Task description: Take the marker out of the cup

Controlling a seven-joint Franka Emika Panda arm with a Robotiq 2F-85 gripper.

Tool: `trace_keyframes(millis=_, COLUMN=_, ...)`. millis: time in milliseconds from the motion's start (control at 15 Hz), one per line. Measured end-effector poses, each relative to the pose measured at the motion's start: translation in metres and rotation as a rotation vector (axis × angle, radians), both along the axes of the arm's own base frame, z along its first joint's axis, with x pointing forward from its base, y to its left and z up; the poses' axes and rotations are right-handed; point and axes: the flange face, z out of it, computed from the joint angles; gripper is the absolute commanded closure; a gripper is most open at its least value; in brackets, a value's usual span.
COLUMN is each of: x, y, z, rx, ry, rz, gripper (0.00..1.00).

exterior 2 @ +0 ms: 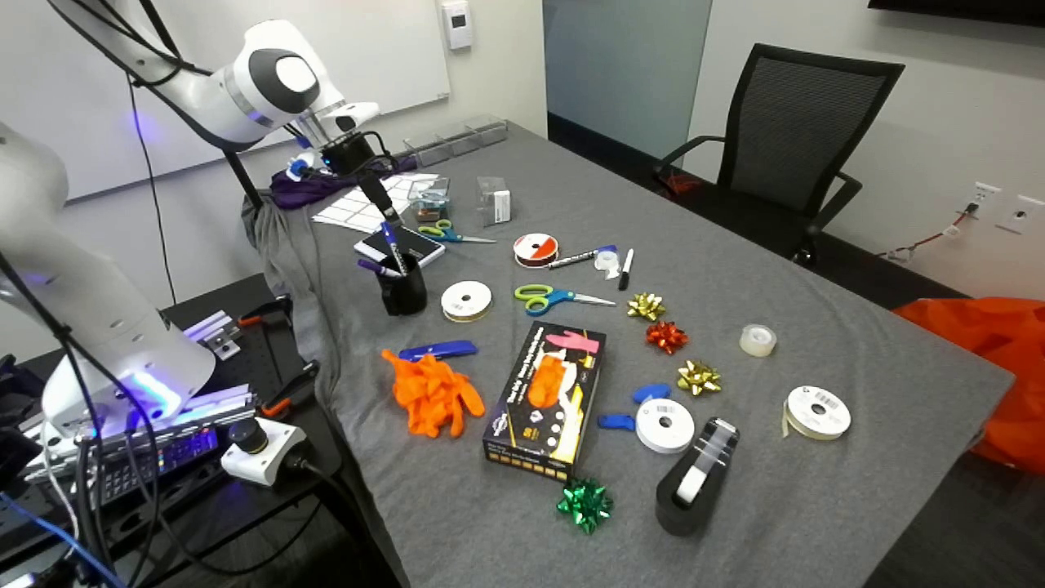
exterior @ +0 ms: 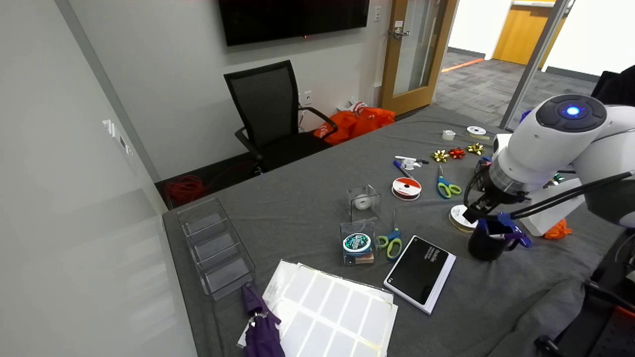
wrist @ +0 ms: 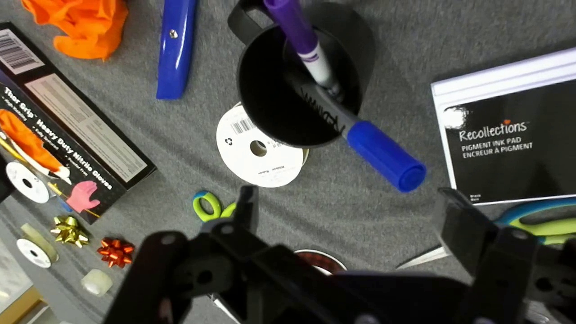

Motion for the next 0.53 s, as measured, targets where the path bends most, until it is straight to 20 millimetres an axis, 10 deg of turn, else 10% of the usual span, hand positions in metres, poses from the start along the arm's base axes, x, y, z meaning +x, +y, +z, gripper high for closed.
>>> trace_keyframes(millis=533, x=-0.003, y=-0.006, z=-0.018, rx=-0.021, ry=0.037, rz=0.037, gripper=0.00)
